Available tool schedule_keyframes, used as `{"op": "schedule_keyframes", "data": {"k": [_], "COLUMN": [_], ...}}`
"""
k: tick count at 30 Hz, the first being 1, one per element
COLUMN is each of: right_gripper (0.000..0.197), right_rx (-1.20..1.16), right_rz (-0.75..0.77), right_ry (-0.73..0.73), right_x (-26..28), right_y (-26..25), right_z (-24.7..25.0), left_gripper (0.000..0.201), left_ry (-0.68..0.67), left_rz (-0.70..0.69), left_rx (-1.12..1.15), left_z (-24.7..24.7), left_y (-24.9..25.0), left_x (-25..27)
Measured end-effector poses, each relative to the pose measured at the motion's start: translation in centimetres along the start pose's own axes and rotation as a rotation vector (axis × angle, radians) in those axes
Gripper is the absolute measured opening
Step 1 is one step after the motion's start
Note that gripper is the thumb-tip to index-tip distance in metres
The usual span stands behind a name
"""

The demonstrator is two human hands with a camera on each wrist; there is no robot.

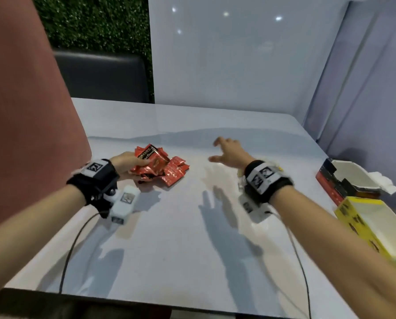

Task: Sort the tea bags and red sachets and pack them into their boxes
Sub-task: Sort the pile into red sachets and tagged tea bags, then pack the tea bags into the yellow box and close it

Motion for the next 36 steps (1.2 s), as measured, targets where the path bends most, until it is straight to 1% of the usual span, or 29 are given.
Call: {"op": "schedule_keyframes", "data": {"k": [2, 3, 5, 7, 9, 11, 13, 15, 17, 18, 20, 21, 22, 24, 26, 29, 31, 33, 34, 36], "right_gripper": [0.079, 0.086, 0.094, 0.099, 0.1, 0.101, 0.101, 0.102, 0.103, 0.103, 0.102, 0.101, 0.1, 0.099, 0.098, 0.096, 0.094, 0.091, 0.089, 0.08], "right_rx": [0.164, 0.233, 0.303, 0.276, 0.229, 0.191, 0.185, 0.197, 0.204, 0.211, 0.225, 0.23, 0.234, 0.238, 0.232, 0.223, 0.231, 0.237, 0.238, 0.226], "right_rz": [-0.102, -0.152, -0.223, -0.265, -0.284, -0.259, -0.238, -0.228, -0.224, -0.215, -0.19, -0.178, -0.163, -0.137, -0.112, -0.068, -0.029, 0.013, 0.032, 0.078], "right_ry": [-0.142, -0.207, -0.3, -0.377, -0.452, -0.505, -0.523, -0.524, -0.515, -0.509, -0.494, -0.486, -0.483, -0.483, -0.486, -0.486, -0.488, -0.48, -0.476, -0.462], "right_x": [-0.3, -0.3, -0.3, -0.5, -0.3, 0.2, 0.5, 0.8, 1.0, 1.2, 1.4, 1.6, 1.8, 2.5, 3.5, 5.2, 6.3, 7.4, 7.9, 8.8], "right_y": [5.2, 7.6, 11.2, 13.3, 14.2, 14.0, 13.8, 13.9, 14.0, 13.9, 13.5, 13.2, 12.8, 11.8, 10.4, 7.9, 5.9, 3.9, 2.8, 0.7], "right_z": [1.3, 1.4, 1.1, 0.0, -1.1, -2.0, -2.4, -2.4, -2.6, -2.7, -3.0, -3.3, -3.6, -4.2, -4.7, -5.6, -6.4, -7.5, -8.1, -9.4], "left_gripper": [0.026, 0.03, 0.039, 0.04, 0.043, 0.048, 0.049, 0.043, 0.042, 0.045, 0.058, 0.063, 0.065, 0.068, 0.079, 0.112, 0.13, 0.143, 0.146, 0.147], "left_ry": [0.053, 0.078, 0.117, 0.15, 0.148, 0.14, 0.139, 0.123, 0.132, 0.154, 0.245, 0.28, 0.292, 0.216, 0.048, -0.288, -0.453, -0.527, -0.53, -0.485], "left_rz": [0.012, 0.02, 0.029, 0.027, 0.035, 0.016, 0.007, 0.001, 0.003, 0.001, -0.031, -0.075, -0.15, -0.305, -0.405, -0.435, -0.447, -0.464, -0.472, -0.48], "left_rx": [-0.121, -0.186, -0.319, -0.436, -0.497, -0.561, -0.698, -0.781, -0.834, -0.862, -0.98, -1.037, -1.062, -1.056, -1.042, -1.091, -1.134, -1.136, -1.115, -1.059], "left_z": [2.8, 3.9, 5.4, 5.2, 4.2, 2.9, 1.8, 0.5, -0.2, -0.1, 0.4, 0.2, -0.3, -2.7, -6.2, -12.7, -16.4, -18.9, -19.6, -20.0], "left_y": [0.6, 0.6, 0.9, 1.6, 1.9, 2.0, 2.0, 1.9, 2.1, 2.3, 3.1, 3.7, 4.4, 5.6, 6.0, 4.4, 2.3, 0.3, -0.5, -1.6], "left_x": [-2.4, -3.7, -6.4, -7.6, -8.6, -9.5, -9.7, -9.2, -8.6, -8.4, -7.8, -7.2, -6.6, -4.5, -1.5, 2.7, 4.0, 5.3, 5.9, 6.8]}}
Point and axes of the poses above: each hand's wrist, its own x-axis away from the middle knuckle, its own z-axis out of the back of the hand, y = z × x, the point moved 8 cm from there along -x, towards the middle knuckle
